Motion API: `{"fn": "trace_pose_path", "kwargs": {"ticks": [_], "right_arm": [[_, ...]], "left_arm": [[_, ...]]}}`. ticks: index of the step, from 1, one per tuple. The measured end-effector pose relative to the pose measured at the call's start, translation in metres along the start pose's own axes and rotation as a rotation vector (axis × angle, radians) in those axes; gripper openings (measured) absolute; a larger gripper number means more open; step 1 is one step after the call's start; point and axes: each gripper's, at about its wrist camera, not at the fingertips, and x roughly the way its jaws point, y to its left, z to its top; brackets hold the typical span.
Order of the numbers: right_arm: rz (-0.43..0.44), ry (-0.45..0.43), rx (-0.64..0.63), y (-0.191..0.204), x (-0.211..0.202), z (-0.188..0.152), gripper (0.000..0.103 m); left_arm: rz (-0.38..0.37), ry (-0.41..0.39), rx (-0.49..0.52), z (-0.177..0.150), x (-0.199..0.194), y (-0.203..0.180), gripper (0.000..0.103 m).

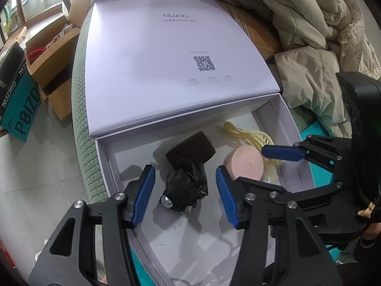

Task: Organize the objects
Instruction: 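Lower the pink compact into the box with the right tool while the left tool lowers the bow clip, then open both tools to release the compact and bow clip in the box, then withdraw both tools from the box toward the items on the mat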

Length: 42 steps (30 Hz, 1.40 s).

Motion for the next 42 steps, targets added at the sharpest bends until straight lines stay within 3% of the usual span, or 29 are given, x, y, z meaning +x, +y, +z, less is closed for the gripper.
{"fn": "trace_pose_path", "kwargs": {"ticks": [15, 22, 42], "right_arm": [[-0.041, -0.054, -0.062, 0.003, -0.041, -0.019, 0.061], [-0.065, -0.090, -0.060, 0.009, -0.064, -0.022, 0.061], [-0.066, -0.204, -0.070, 0.011, -0.146, -0.066, 0.079]], "left_arm": [[0.022, -0.035, -0.041, -0.014, -0.033, -0.002, 0.052], [-0.007, -0.082, -0.098, -0.017, -0.060, -0.005, 0.053], [0.099, -0.167, -0.057, -0.035, -0.133, -0.053, 0.064]]}}
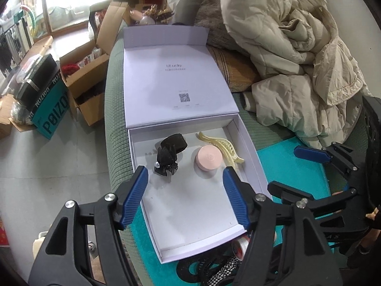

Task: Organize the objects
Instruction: 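Withdraw both tools from the box toward the items on the mat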

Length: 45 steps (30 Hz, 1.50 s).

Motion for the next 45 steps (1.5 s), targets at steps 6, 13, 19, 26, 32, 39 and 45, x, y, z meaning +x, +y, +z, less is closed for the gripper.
{"fn": "trace_pose_path", "kwargs": {"ticks": [6, 13, 19, 26, 32, 39, 45], "right_arm": [[0.008, -0.042, 0.004, -0.001, -0.023, -0.010, 0.080], [0.019, -0.080, -0.015, -0.005, -0.047, -0.025, 0.080], [0.024, -0.091, -0.009, -0.008, -0.057, -0.037, 0.080], [0.025, -0.100, -0.015, -0.007, -0.062, -0.044, 0.081], [0.041, -0.108, -0.022, -0.003, -0.067, -0.051, 0.084], [0.046, -0.095, -0.025, 0.003, -0.065, -0.065, 0.084], [0.045, -0.072, -0.035, 0.006, -0.063, -0.079, 0.084]], "left_arm": [[0.063, -0.057, 0.062, -0.007, -0.024, -0.022, 0.064], [0.113, -0.117, 0.096, -0.016, -0.048, -0.037, 0.064], [0.110, -0.130, 0.121, -0.025, -0.057, -0.044, 0.064], [0.073, -0.130, 0.119, -0.034, -0.062, -0.049, 0.064], [0.040, -0.122, 0.048, -0.042, -0.067, -0.042, 0.065], [0.073, -0.106, 0.039, -0.060, -0.070, -0.041, 0.068], [0.058, -0.079, 0.027, -0.082, -0.066, -0.044, 0.069]]}}
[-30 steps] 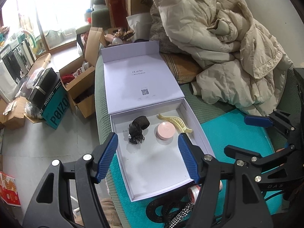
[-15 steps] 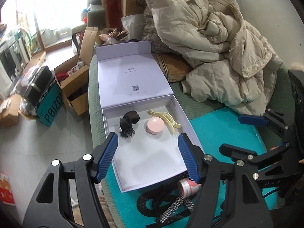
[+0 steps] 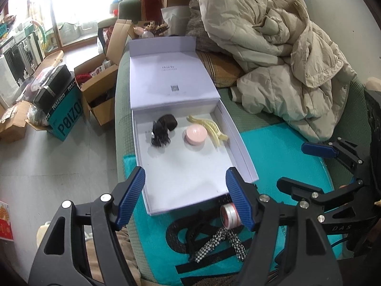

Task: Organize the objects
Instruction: 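Withdraw both tools from the box toward the items on the mat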

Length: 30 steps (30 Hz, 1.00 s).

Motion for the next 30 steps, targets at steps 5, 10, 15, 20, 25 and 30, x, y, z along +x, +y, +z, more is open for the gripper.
{"fn": "trace_pose_path", "kwargs": {"ticks": [5, 10, 15, 20, 25, 30], "right_arm": [[0.000, 0.022, -0.003, 0.001, 0.002, -0.012, 0.084], [0.006, 0.043, 0.012, 0.001, 0.005, -0.027, 0.084], [0.015, 0.069, 0.034, 0.001, 0.012, -0.041, 0.085], [0.026, 0.099, 0.051, 0.003, 0.022, -0.055, 0.085], [0.027, 0.124, 0.053, 0.005, 0.029, -0.064, 0.085], [0.041, 0.147, 0.067, 0.006, 0.038, -0.070, 0.097]], "left_arm": [[-0.002, 0.041, -0.002, -0.016, 0.004, -0.004, 0.069], [-0.002, 0.073, 0.004, -0.032, 0.006, -0.007, 0.069], [-0.011, 0.129, -0.010, -0.047, 0.014, -0.003, 0.069], [-0.059, 0.202, -0.041, -0.064, 0.026, 0.001, 0.069], [-0.044, 0.226, -0.040, -0.078, 0.032, 0.000, 0.069], [-0.039, 0.223, -0.035, -0.086, 0.037, 0.000, 0.069]]}}
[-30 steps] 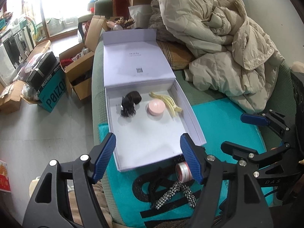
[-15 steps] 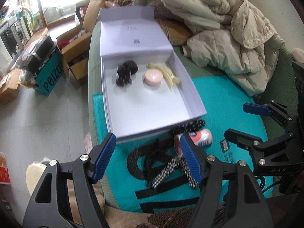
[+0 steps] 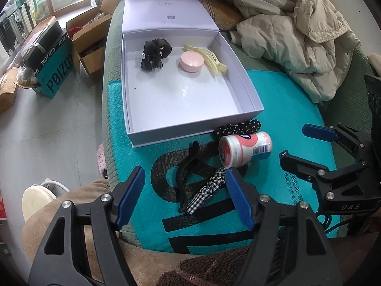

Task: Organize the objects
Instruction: 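Withdraw both tools from the box toward the items on the mat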

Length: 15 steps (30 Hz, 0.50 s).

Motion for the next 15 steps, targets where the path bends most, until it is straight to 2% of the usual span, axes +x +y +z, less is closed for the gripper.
{"fn": "trace_pose_path", "kwargs": {"ticks": [5, 15], "right_arm": [[0.012, 0.018, 0.018, 0.001, 0.012, -0.001, 0.100], [0.000, 0.060, 0.055, 0.000, 0.039, 0.004, 0.103]], "left_arm": [[0.029, 0.027, 0.037, -0.006, 0.014, -0.004, 0.069], [0.027, 0.078, 0.048, -0.008, 0.040, -0.002, 0.069]]}}
